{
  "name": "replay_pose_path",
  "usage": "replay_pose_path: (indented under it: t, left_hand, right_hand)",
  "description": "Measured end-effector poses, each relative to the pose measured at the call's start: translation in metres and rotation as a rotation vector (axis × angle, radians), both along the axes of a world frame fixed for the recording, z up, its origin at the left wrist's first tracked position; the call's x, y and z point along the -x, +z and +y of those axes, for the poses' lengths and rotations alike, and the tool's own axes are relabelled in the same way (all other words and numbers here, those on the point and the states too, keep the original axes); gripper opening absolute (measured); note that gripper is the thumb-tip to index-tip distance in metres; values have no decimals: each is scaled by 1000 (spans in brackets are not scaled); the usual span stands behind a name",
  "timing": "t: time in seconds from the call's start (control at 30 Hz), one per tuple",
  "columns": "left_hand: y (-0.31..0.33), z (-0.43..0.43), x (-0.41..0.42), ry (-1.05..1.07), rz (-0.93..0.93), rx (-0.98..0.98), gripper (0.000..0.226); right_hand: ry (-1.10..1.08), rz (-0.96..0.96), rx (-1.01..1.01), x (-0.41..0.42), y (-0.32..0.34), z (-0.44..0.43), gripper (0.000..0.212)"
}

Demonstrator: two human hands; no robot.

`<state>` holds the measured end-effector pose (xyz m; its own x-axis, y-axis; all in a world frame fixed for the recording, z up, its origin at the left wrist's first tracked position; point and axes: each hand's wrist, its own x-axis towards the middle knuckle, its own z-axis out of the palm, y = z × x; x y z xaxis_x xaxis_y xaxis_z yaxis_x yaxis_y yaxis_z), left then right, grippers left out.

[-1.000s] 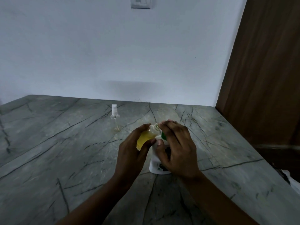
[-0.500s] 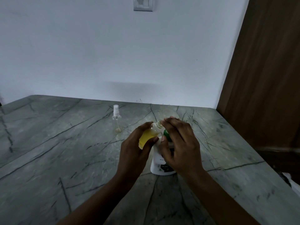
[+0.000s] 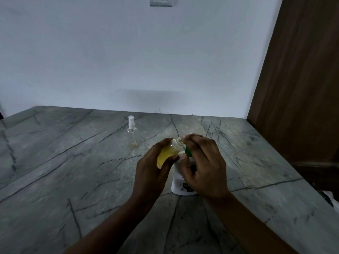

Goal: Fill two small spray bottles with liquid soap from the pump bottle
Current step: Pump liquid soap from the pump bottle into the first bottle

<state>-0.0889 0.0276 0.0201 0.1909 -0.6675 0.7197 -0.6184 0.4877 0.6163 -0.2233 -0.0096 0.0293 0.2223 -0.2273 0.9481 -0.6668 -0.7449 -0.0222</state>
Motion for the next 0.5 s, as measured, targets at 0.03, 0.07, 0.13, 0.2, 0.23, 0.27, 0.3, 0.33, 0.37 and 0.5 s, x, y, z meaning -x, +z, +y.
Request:
replay_pose_path:
  t: [0.03,0.07,0.13,0.2,0.23,0.27,0.3,0.33,0.37,0.5]
  left_hand:
    - [0,0,0,2,-2,4,41]
    - [0,-1,0,5,-5,6,42]
    - [2,-1,0,6,-5,10,42]
    - [4,0,1,6,-2,19,42]
    - [6,0,1,5,-3,25,42]
    - [7,0,1,4,-5,30,42]
    - [8,1,1,4,-8,33,42]
    - [9,1,1,3,-11,35,42]
    - [9,2,1,1,-12,35,42]
    - [10,2,1,-2,-7,35,42]
  right_hand:
    - [0,7,3,0,0,0,36]
    - [3,15,5,1,2,1,36]
    - [8,26,5,2,6,2,36]
    - [4,32,1,3,10,3,36]
    - [1,37,-4,3,12,3,36]
    - [0,42,-12,3,14,4,37]
    - [0,45,-18,4,15,5,37]
    - [2,46,-25,4,15,6,38]
    - [4,45,-31,5,15,7,38]
    - [9,41,-42,5,18,9,38]
